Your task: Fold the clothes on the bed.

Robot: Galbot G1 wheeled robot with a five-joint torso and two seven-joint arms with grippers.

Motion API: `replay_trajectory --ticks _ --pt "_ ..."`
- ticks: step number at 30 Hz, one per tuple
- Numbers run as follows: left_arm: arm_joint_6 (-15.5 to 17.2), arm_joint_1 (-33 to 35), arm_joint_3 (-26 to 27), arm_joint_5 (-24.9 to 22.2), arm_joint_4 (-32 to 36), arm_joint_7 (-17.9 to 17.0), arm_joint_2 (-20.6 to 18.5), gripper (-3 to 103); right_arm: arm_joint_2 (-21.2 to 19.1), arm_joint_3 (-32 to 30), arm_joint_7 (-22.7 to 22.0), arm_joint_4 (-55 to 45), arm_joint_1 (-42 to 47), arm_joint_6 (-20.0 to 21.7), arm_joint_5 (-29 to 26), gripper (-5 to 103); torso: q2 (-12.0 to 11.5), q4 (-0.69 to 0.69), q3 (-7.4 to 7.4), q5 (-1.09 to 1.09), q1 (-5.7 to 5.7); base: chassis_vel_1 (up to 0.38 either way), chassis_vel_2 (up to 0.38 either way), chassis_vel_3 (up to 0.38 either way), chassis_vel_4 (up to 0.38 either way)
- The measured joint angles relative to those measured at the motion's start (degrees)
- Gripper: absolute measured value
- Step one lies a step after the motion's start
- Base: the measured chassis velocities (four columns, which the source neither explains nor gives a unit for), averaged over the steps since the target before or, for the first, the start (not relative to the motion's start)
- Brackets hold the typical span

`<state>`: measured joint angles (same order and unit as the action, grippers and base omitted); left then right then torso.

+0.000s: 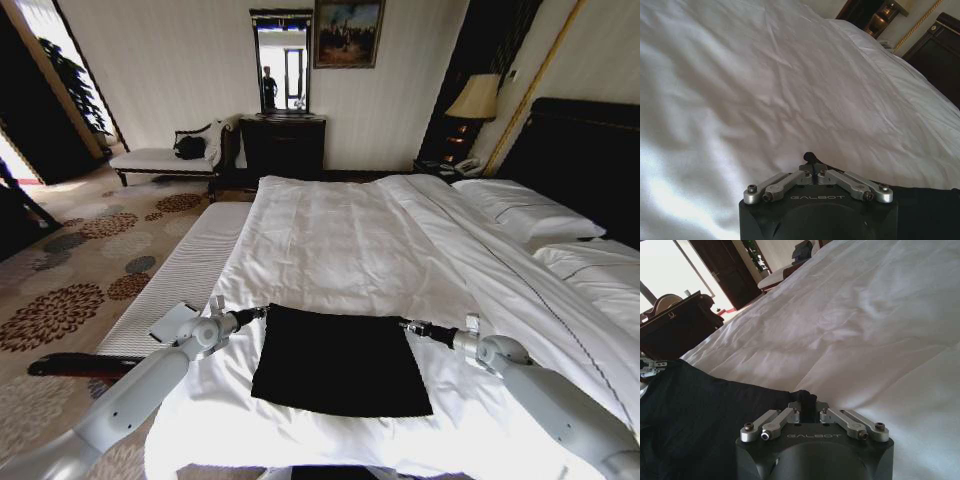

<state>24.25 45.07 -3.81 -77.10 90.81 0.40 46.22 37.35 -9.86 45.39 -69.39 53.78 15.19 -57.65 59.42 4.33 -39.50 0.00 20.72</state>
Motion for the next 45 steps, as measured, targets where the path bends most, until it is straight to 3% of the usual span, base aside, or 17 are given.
replay_trajectory --ticks 2,6,16,26,32,45 --pt "-0.1 0.1 0.2 0.2 0.3 0.0 0.1 0 0.0 -0.1 -0.1 -0.1 0.1 -0.3 0.3 4 0.0 0.00 0.00 0.00 0.00 0.000 0.000 0.000 0.000" --pt "-0.3 0.3 0.4 0.2 0.8 0.0 0.1 0 -0.2 -0.7 -0.1 -0.5 0.6 -0.5 0.4 1 0.0 0.00 0.00 0.01 0.00 0.000 0.000 0.000 0.000" --pt "-1.5 0.7 2.8 -0.6 3.5 0.0 -1.0 0 -1.6 -4.3 -1.8 -4.6 1.9 -0.5 -1.4 1 0.0 0.00 0.00 0.00 0.00 0.000 0.000 0.000 0.000" --pt "-1.8 -1.2 8.6 -5.8 11.2 0.0 -4.0 0 -5.4 -10.6 -5.8 -13.6 2.7 -0.5 -7.2 1 0.0 0.00 0.00 0.00 0.00 0.000 0.000 0.000 0.000" --pt "-2.4 -1.8 11.8 -9.3 16.8 0.0 -7.7 0 -8.1 -13.5 -7.5 -19.1 2.6 -0.1 -11.2 1 0.0 0.00 0.00 0.00 0.01 0.000 0.000 0.000 0.000" --pt "-2.8 5.7 22.6 -13.0 24.6 0.0 -11.8 0 -11.4 -18.1 -9.6 -28.4 3.9 1.1 -16.7 1 0.0 0.00 0.00 0.00 0.01 0.000 0.000 0.000 0.000"
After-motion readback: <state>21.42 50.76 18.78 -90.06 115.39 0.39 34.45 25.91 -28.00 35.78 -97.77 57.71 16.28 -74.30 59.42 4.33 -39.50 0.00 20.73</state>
